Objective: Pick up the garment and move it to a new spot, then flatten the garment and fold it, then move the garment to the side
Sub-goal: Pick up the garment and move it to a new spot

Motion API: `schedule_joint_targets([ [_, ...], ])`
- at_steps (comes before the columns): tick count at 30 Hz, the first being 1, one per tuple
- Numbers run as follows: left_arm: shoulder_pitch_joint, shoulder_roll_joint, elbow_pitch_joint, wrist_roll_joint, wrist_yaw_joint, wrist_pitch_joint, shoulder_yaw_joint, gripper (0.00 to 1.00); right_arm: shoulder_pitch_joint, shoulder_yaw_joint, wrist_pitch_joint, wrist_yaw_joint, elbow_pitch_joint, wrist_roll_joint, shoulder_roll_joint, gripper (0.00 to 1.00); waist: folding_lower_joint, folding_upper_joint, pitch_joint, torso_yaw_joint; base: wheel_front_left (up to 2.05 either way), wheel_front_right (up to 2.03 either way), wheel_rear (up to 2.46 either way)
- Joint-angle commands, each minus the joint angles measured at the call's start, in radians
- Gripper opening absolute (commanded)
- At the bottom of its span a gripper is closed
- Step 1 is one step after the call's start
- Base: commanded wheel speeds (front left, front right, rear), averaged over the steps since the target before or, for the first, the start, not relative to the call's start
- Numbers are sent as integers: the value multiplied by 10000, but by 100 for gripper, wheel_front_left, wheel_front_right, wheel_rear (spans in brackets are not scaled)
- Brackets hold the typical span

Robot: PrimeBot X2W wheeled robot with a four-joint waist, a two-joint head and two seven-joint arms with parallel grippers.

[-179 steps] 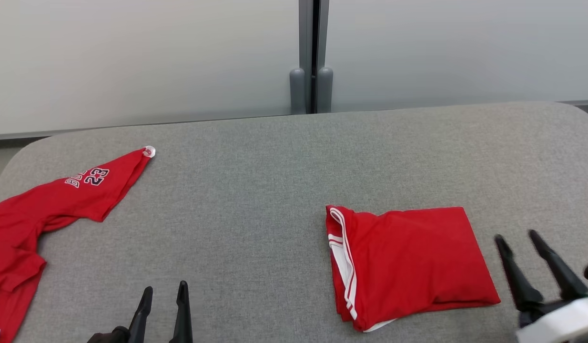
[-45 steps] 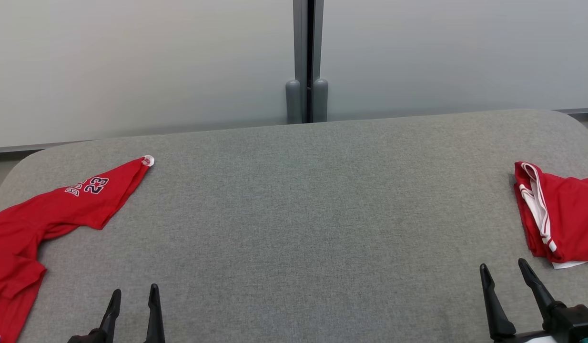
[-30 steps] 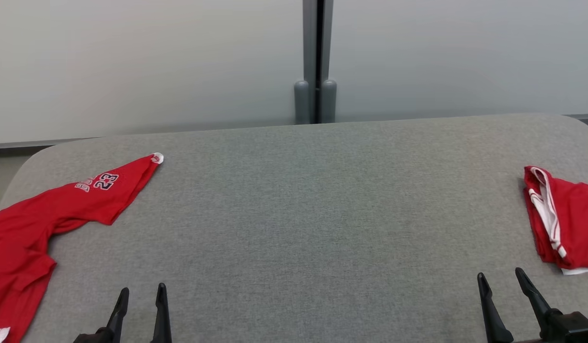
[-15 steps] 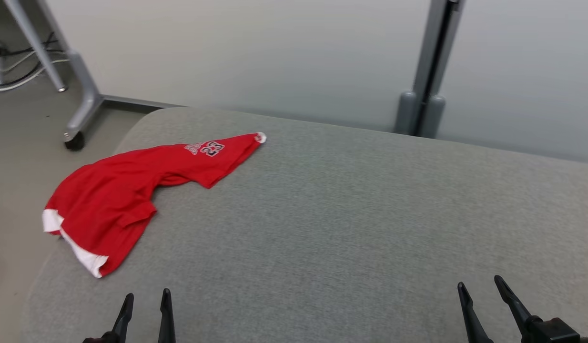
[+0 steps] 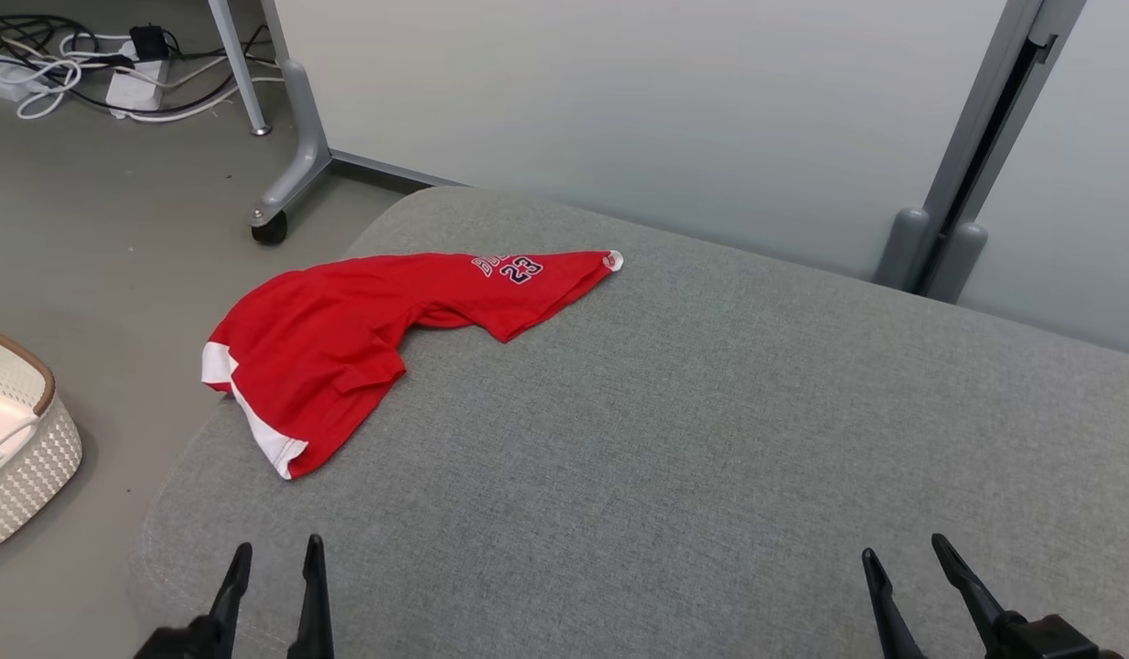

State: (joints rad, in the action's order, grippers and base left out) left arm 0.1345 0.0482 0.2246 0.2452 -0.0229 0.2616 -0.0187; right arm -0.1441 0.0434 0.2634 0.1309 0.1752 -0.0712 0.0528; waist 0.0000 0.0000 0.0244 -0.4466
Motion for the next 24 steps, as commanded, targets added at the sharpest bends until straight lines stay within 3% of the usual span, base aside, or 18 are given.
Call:
schedule_joint_targets([
  [1, -450, 40, 46, 21, -59, 44, 64, 100, 39, -15, 18, -2, -91, 20, 141, 100, 0, 0, -317, 59, 0, 0, 0],
  [12, -5034, 153, 3291, 573, 127, -301, 577, 100, 1164, 344, 17, -2, -711, -17, 1416, 100, 0, 0, -3246, 595, 0, 0, 0],
  [22, -8174, 645, 6987, 1174, 359, -1351, 1040, 100, 1797, 630, 9, -2, -1024, -173, 2226, 100, 0, 0, -4724, 1132, 0, 0, 0],
  [23, -8358, 697, 7374, 1215, 384, -1431, 1056, 97, 1842, 639, 9, -4, -1005, -175, 2273, 100, 0, 0, -4773, 1196, 0, 0, 0],
  [24, -8480, 741, 7742, 1168, 342, -1460, 992, 46, 1886, 648, 8, -4, -989, -201, 2290, 100, 0, 0, -4789, 1252, 0, 0, 0],
])
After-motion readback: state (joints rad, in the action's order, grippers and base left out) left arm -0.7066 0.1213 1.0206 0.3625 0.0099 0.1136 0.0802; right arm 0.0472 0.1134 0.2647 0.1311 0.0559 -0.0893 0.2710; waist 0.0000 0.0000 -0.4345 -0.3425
